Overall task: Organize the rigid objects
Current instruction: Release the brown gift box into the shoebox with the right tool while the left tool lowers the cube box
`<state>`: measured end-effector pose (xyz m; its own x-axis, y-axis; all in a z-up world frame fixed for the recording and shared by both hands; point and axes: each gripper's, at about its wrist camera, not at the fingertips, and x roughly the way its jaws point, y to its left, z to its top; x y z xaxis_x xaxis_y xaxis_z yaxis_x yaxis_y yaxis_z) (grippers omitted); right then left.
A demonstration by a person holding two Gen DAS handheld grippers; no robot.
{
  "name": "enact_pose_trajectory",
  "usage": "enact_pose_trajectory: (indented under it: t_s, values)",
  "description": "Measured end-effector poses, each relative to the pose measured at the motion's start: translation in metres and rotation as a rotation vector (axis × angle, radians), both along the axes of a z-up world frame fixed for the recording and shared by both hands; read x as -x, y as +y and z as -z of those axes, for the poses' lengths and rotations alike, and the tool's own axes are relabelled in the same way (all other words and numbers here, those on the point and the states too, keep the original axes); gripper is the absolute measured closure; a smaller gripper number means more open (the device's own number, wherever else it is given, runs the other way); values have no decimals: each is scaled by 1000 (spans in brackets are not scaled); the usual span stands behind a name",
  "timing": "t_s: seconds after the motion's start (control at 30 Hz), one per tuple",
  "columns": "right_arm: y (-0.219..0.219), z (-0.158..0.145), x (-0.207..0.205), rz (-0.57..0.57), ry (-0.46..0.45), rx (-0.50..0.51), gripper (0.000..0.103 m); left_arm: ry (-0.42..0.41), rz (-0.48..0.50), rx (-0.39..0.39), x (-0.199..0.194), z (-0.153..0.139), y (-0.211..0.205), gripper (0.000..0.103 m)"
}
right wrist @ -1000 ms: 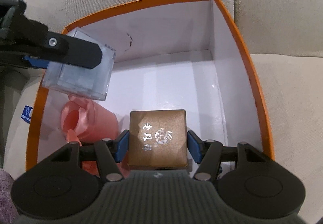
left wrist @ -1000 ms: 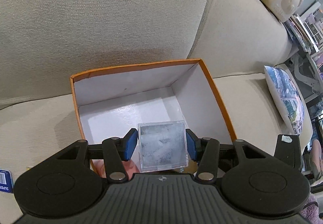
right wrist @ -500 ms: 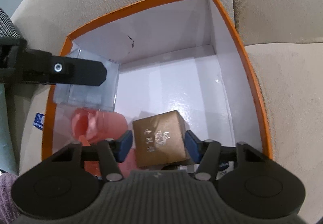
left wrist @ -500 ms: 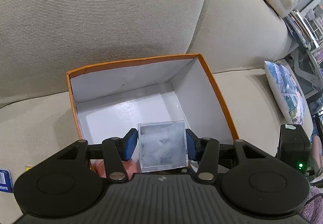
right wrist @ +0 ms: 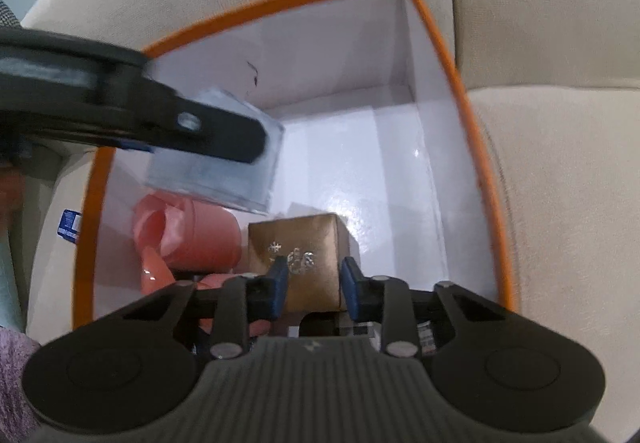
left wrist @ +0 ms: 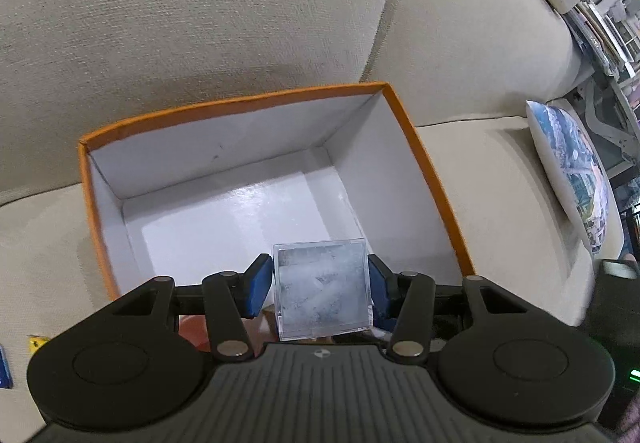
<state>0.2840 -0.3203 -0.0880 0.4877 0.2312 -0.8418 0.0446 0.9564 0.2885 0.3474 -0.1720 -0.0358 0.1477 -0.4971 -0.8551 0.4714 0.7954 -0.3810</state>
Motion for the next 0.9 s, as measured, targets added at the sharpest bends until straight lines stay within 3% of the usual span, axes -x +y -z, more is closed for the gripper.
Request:
enact_pose_trajectory:
  t_s: [0.13, 0.2, 0.3, 0.43, 0.63, 0.9]
  values:
    - [-7, -45, 26, 53, -170, 129, 73, 20, 8, 15, 3, -2, -9, 46]
    - [-13, -63, 37, 109, -233, 241, 72, 44, -9, 22, 4, -2, -14, 46]
    - [-24, -68, 44, 194, -256, 351, 72, 87, -35, 60, 5, 2, -21, 46]
    - [-38, -56, 49, 269, -228, 285, 72, 114, -88, 58, 6, 15, -36, 46]
    - [-41, -46, 52, 318, -250, 324, 72, 185, -116, 34, 8, 41, -56, 46]
    - [-48, -45, 55, 336, -246, 301, 72, 182, -147, -41, 5, 53, -71, 45]
